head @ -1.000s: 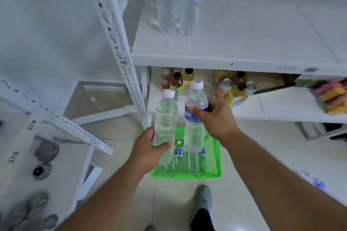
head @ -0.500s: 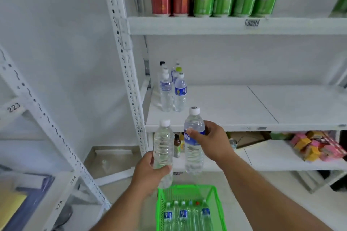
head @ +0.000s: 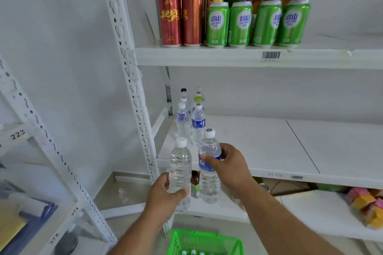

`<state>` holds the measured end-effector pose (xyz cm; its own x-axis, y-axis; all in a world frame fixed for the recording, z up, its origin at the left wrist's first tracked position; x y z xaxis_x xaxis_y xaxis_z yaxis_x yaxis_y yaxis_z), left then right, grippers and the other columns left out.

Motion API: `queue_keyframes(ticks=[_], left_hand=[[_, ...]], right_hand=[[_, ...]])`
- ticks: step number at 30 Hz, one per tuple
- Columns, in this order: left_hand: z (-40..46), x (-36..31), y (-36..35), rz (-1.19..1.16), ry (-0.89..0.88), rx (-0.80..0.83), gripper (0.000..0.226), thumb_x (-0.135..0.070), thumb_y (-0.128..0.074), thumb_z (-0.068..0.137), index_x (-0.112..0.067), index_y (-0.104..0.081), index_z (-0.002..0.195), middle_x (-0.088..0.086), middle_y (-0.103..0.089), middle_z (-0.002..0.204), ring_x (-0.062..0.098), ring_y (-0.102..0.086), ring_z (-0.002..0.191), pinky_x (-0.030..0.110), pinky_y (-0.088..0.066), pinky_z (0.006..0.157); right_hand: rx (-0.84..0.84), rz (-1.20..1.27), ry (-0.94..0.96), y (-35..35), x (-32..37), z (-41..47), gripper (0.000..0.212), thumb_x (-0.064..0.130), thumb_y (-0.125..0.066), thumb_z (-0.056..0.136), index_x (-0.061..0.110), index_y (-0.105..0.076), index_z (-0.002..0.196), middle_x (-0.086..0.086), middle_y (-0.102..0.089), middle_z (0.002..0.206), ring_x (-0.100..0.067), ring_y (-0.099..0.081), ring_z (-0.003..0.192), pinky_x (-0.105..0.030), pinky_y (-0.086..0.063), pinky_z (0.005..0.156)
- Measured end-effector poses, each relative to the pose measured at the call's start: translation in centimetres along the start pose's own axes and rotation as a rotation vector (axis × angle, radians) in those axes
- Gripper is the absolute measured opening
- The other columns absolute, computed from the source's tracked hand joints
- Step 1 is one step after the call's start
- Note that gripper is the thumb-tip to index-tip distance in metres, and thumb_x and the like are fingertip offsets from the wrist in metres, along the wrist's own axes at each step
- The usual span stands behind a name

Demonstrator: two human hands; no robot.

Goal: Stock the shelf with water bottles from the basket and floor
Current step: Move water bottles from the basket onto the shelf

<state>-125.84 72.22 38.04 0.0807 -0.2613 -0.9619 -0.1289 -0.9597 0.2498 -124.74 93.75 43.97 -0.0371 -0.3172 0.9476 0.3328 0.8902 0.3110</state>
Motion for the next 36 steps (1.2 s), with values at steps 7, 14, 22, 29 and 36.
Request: queue_keyframes(ticks=[7,14,22,29,36], left_hand=[[1.2,-1.1,-1.6,0.016,0.008,-0.065,0.041,-0.011,-0.086,0.068,-0.026,-0.068,0.103,-0.009,-0.076,0.093,0.006,-0.070,0.089,0.028,-0.055,0.079],[4.7,-1.8,-1.7,0.076,-0.023,-0.058,0.037,-0.009,-0.084,0.072,-0.028,-0.066,0.099,-0.009,-0.074,0.088,-0.007,-0.066,0.076,0.011,-0.048,0.065],[11.7,-1.4,-0.7,0.094,-0.024,-0.020,0.038,-0.021,-0.084,0.070,-0.031,-0.066,0.101,-0.008,-0.073,0.094,0.008,-0.068,0.088,0.031,-0.055,0.080],[18.1,-0.7,0.3,0.104,-0.023,0.039,0.043,-0.023,-0.084,0.069,-0.030,-0.063,0.107,-0.010,-0.069,0.100,0.008,-0.065,0.094,0.028,-0.051,0.081],[22.4,-0.5,-0.5,0.073,0.017,0.049,0.044,-0.017,-0.086,0.070,-0.026,-0.061,0.106,-0.010,-0.067,0.101,0.011,-0.062,0.099,0.021,-0.047,0.079]], right_hand=[[0.071,0.023,0.025,1.0,-0.1,2.2,0.036,0.051,-0.074,0.076,0.032,-0.070,0.107,0.014,-0.075,0.098,-0.006,-0.071,0.089,-0.041,-0.058,0.086],[0.039,0.046,0.013,0.5,-0.4,5.2,0.031,0.040,-0.078,0.079,0.032,-0.069,0.107,0.014,-0.073,0.098,-0.006,-0.069,0.090,-0.035,-0.057,0.084],[-0.016,0.036,-0.025,-2.2,-0.8,10.1,0.026,0.035,-0.079,0.079,0.029,-0.069,0.102,0.010,-0.074,0.094,-0.010,-0.070,0.089,-0.034,-0.057,0.082],[-0.115,0.006,-0.056,-4.6,-1.1,13.2,0.027,0.029,-0.079,0.082,0.029,-0.066,0.106,0.009,-0.071,0.096,-0.011,-0.066,0.088,-0.023,-0.051,0.072],[-0.146,0.017,-0.121,-5.4,-2.3,15.9,0.028,0.029,-0.079,0.082,0.028,-0.067,0.107,0.009,-0.072,0.094,-0.015,-0.065,0.088,-0.030,-0.053,0.077]])
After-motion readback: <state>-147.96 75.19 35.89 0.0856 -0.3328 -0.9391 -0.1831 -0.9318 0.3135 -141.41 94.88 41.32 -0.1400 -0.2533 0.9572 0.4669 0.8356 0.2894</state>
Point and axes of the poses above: each hand's wrist, its own z-axis towards the middle knuckle, its own y-axis out of the back of the hand, x = y × z, the point moved 4 cm from there along z, towards the middle knuckle
